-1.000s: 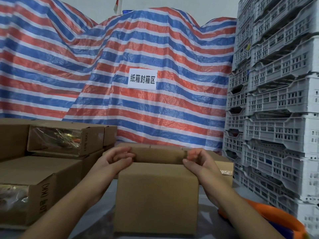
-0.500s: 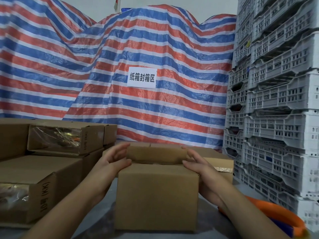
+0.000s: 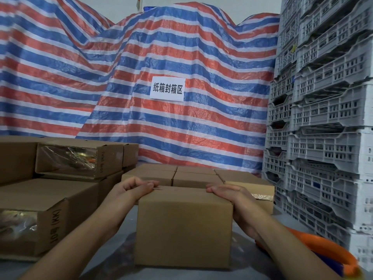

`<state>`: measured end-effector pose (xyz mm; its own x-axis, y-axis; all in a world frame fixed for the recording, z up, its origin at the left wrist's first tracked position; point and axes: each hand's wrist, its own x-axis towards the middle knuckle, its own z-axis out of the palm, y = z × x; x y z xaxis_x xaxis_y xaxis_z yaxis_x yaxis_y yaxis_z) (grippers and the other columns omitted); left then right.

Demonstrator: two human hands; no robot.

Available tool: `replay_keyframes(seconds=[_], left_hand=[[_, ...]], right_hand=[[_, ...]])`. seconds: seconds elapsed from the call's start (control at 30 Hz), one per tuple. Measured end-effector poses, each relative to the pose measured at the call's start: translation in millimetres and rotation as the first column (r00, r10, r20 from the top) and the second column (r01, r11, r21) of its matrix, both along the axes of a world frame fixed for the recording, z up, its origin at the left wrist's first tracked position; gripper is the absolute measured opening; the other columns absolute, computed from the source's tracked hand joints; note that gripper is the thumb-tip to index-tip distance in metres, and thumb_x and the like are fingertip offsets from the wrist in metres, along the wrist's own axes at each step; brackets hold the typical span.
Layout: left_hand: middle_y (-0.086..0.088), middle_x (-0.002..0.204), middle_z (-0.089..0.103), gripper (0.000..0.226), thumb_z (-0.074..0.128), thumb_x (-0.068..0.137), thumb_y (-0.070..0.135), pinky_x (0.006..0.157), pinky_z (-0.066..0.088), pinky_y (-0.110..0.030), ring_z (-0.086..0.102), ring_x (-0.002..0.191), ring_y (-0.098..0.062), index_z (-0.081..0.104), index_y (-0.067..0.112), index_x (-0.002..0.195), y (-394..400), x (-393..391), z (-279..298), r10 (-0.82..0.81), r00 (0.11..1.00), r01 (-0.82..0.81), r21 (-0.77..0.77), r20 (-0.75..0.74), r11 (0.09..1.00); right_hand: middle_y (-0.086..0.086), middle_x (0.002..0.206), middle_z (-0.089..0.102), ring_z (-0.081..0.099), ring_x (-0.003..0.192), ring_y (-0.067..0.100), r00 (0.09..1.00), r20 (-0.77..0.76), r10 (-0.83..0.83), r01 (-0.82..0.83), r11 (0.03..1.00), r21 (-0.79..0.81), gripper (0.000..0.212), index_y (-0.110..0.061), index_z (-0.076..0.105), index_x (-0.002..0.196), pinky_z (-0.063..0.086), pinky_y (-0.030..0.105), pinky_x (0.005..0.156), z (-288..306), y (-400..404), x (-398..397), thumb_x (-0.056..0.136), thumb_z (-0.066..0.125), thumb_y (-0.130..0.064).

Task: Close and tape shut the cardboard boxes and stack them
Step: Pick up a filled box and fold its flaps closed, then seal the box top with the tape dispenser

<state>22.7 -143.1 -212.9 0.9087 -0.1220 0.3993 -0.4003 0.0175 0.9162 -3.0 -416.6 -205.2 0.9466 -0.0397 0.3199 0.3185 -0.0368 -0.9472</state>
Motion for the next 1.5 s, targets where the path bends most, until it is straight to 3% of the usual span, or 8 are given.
replay_keyframes(seconds=[0.17,0.3,0.5,0.8,0.97,1.2,1.37,1.5], left_hand=[[0.002,0.102,0.073,0.011,0.063,0.092,0.013,0.089,0.052,-0.04,0.066,0.098,-0.019,0.064,0.009,0.081,-3.0,-3.5,27.6,0.124,0.992,-0.119,0.281,-0.001,0.952],[0.013,0.097,0.065,0.013,0.055,0.092,0.05,0.067,0.051,-0.019,0.064,0.083,-0.002,0.061,0.039,0.095,-30.4,-26.2,50.8,0.149,0.93,-0.347,0.669,0.336,0.658],[0.02,0.146,0.042,0.075,0.033,0.078,0.086,0.102,0.04,-0.032,0.045,0.126,-0.006,0.03,0.05,0.143,-73.9,-30.3,47.5,-0.215,0.924,-0.261,0.932,0.316,0.251],[0.018,0.155,0.031,0.077,0.039,0.082,0.08,0.111,0.035,-0.037,0.037,0.135,-0.009,0.019,0.049,0.15,-74.7,-33.9,42.7,-0.213,0.926,-0.267,0.941,0.31,0.21],[0.016,0.158,0.026,0.085,0.04,0.079,0.083,0.114,0.03,-0.04,0.032,0.14,-0.012,0.016,0.044,0.151,-71.2,-38.4,46.4,-0.173,0.958,-0.193,0.96,0.229,0.201],[0.015,0.16,0.021,0.078,0.026,0.084,0.083,0.114,0.022,-0.04,0.024,0.145,-0.013,0.02,0.044,0.151,-70.3,-40.0,54.2,-0.162,0.978,-0.083,0.958,0.131,0.276],[0.015,0.16,0.02,0.076,0.022,0.086,0.081,0.115,0.019,-0.04,0.021,0.146,-0.013,0.02,0.044,0.152,-69.4,-43.6,53.4,-0.153,0.979,-0.084,0.955,0.132,0.285],[0.01,0.16,0.024,0.075,0.027,0.089,0.077,0.113,0.023,-0.038,0.026,0.144,-0.015,0.017,0.04,0.153,-70.7,-46.8,53.3,-0.143,0.984,-0.058,0.944,0.11,0.324]], right_hand=[[-0.003,0.103,0.077,0.071,0.098,0.014,1.0,0.008,0.01,-0.009,1.0,-0.018,0.011,-0.018,0.083,0.09,0.052,0.02,0.074,2.1,2.3,-3.4,0.088,0.072,-0.02],[-0.008,0.101,0.077,0.069,0.101,0.013,1.0,0.013,0.003,-0.002,0.998,-0.061,0.011,-0.022,0.083,0.089,0.052,0.022,0.079,3.9,2.1,-3.5,0.089,0.071,-0.024],[0.001,0.103,0.077,0.068,0.106,0.023,1.0,-0.01,0.005,-0.005,0.998,-0.065,0.013,-0.021,0.082,0.091,0.055,0.036,0.094,4.6,2.6,-4.8,0.09,0.071,-0.027],[0.005,0.105,0.075,0.067,0.105,0.025,0.999,-0.005,-0.033,0.033,0.998,-0.045,0.015,-0.023,0.081,0.09,0.053,0.034,0.08,-1.1,6.7,-5.4,0.086,0.074,-0.036],[0.0,0.098,0.074,0.067,0.097,0.019,0.982,-0.001,-0.188,0.188,0.982,-0.001,0.045,-0.022,0.077,0.091,0.052,0.035,0.084,0.4,10.7,1.3,0.102,0.043,-0.05],[-0.001,0.082,0.066,0.062,0.075,0.015,0.693,0.543,-0.474,0.71,0.319,-0.628,0.029,-0.02,0.063,0.076,0.049,0.03,0.068,25.4,-35.0,-5.6,0.094,0.048,-0.038],[0.002,0.126,0.063,0.061,0.113,0.024,0.792,0.318,-0.521,0.293,-0.133,-0.947,0.046,-0.027,0.061,0.121,0.044,0.035,0.082,24.1,-66.8,-47.1,0.097,0.034,-0.056],[-0.003,0.12,0.066,0.063,0.108,0.019,0.755,0.26,-0.602,0.203,-0.162,-0.966,0.069,-0.027,0.06,0.12,0.047,0.035,0.079,-0.3,-85.8,-70.6,0.089,0.025,-0.077]])
